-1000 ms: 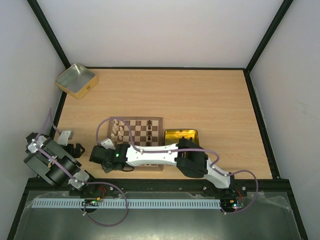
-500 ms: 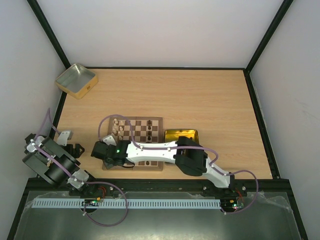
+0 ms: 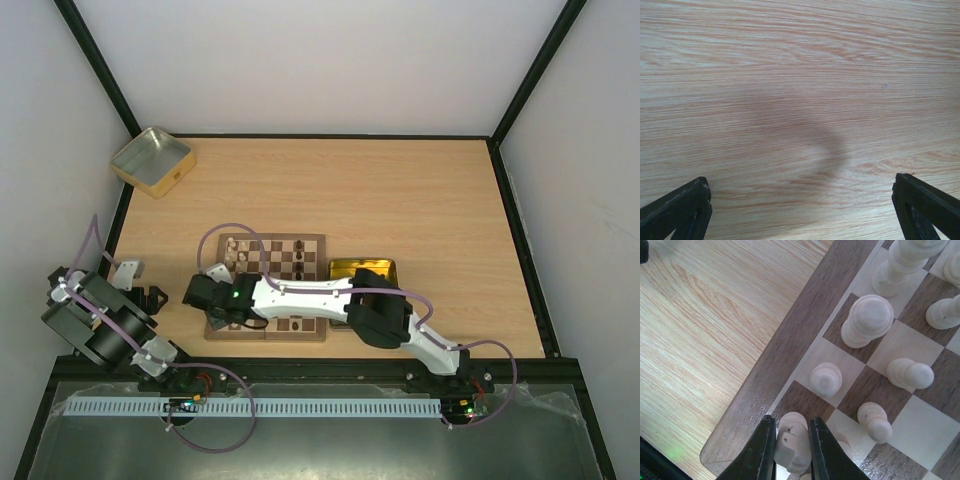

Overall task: Set up the chess pieces on the board
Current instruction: Place the chess piece on the chessboard.

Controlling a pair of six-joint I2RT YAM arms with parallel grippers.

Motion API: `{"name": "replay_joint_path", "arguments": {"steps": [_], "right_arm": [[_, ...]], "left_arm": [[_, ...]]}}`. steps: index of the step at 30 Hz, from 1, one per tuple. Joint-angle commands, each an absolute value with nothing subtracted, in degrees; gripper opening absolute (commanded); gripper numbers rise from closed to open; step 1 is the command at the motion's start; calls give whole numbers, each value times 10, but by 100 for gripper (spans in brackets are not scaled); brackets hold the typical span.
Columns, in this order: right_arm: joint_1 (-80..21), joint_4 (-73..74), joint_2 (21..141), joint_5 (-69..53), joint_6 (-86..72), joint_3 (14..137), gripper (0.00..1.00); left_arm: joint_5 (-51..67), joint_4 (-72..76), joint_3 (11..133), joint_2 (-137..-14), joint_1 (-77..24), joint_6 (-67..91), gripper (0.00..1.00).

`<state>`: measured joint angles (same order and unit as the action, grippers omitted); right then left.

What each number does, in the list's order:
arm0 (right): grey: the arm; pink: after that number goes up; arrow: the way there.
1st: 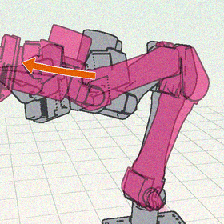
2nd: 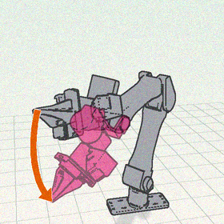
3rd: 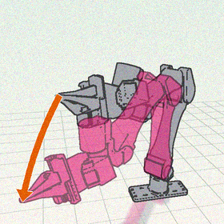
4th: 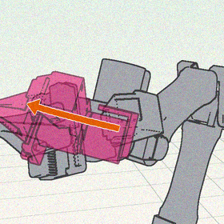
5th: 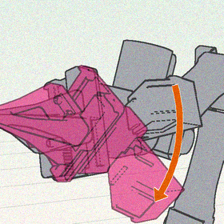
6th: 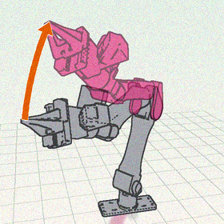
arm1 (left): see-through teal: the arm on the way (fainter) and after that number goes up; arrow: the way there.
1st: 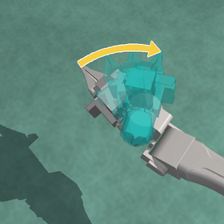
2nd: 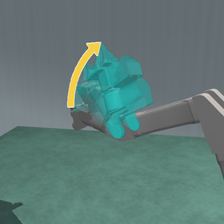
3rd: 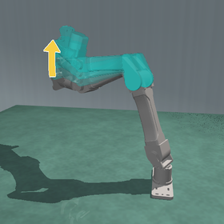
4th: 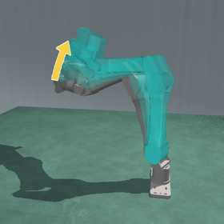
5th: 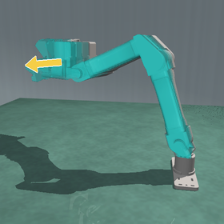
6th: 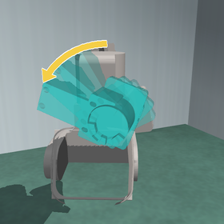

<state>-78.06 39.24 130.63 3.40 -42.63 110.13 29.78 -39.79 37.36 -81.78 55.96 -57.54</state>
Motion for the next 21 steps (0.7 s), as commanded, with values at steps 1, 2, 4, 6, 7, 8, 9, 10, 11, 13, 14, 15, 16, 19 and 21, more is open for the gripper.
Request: {"name": "replay_joint_path", "arguments": {"steps": [1,2,4,6,7,8,9,10,11,13,14,15,16,19,21], "right_arm": [[-777,395,1318,38,-419,1121,12],[-777,395,1320,36,-419,1122,12],[-776,396,1321,35,-419,1124,13],[-777,397,1322,33,-418,1124,15],[-777,397,1321,33,-417,1124,16],[-777,397,1321,33,-417,1123,17],[-777,398,1322,33,-417,1123,18],[-777,398,1322,33,-417,1124,18],[-777,397,1322,33,-417,1124,19],[-777,397,1323,32,-417,1126,20],[-777,397,1323,33,-417,1127,20],[-776,397,1324,33,-417,1129,20],[-777,398,1324,33,-417,1131,20],[-777,399,1325,37,-418,1133,20],[-776,398,1325,38,-418,1133,20]], "left_arm": [[261,-393,356,-852,563,-577,99],[261,-394,356,-852,563,-577,99],[263,-394,356,-855,563,-576,99],[265,-395,359,-858,563,-576,99],[265,-396,360,-859,563,-575,99],[266,-397,360,-859,563,-575,99],[266,-397,361,-860,563,-575,99],[266,-396,360,-860,563,-576,99],[266,-396,360,-860,563,-576,99],[266,-396,358,-859,563,-576,99],[266,-394,356,-859,563,-576,99],[266,-393,355,-859,563,-576,99],[265,-392,353,-859,563,-577,99],[264,-392,349,-859,563,-578,99],[263,-390,345,-858,563,-578,99]]}}
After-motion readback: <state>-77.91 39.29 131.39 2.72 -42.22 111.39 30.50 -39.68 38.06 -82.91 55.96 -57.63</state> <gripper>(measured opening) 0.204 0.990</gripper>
